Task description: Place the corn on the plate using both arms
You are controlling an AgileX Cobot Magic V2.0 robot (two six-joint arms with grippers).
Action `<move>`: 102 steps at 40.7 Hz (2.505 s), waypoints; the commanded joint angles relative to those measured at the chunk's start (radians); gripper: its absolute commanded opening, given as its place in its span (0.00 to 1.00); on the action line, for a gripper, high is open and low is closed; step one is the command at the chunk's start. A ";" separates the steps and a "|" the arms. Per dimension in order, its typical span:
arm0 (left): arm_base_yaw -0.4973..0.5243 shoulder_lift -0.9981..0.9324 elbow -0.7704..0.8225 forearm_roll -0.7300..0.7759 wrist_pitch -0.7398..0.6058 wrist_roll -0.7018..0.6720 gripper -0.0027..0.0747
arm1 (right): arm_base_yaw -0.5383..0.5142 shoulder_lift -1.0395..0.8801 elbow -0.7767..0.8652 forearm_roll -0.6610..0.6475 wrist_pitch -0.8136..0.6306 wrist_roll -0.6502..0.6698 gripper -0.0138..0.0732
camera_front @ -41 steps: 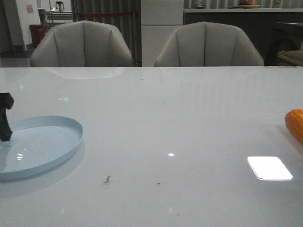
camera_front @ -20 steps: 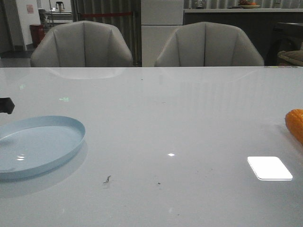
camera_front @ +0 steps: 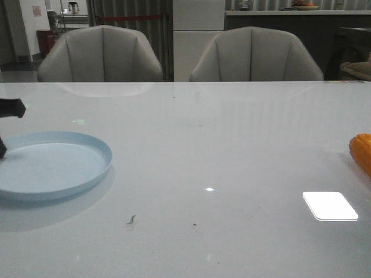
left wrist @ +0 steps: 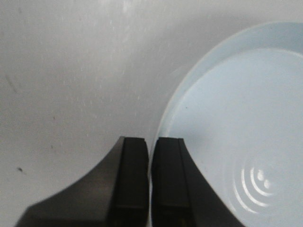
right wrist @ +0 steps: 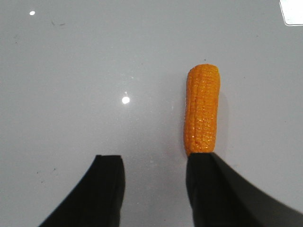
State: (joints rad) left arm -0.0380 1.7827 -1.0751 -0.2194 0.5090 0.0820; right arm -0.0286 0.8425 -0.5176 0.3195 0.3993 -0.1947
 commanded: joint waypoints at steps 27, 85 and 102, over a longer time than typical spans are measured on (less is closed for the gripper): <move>-0.280 -0.073 -0.276 -0.229 0.090 -0.002 0.16 | -0.005 -0.003 -0.039 0.002 -0.055 -0.005 0.65; -0.403 0.096 -0.316 -0.242 0.051 -0.002 0.39 | -0.005 -0.003 -0.039 0.002 -0.011 -0.005 0.65; -0.257 -0.125 -0.402 -0.033 0.150 0.154 0.39 | -0.005 -0.003 -0.039 0.003 -0.018 -0.005 0.65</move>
State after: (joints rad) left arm -0.3239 1.7648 -1.4424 -0.2837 0.6655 0.2209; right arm -0.0286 0.8425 -0.5215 0.3180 0.4462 -0.1947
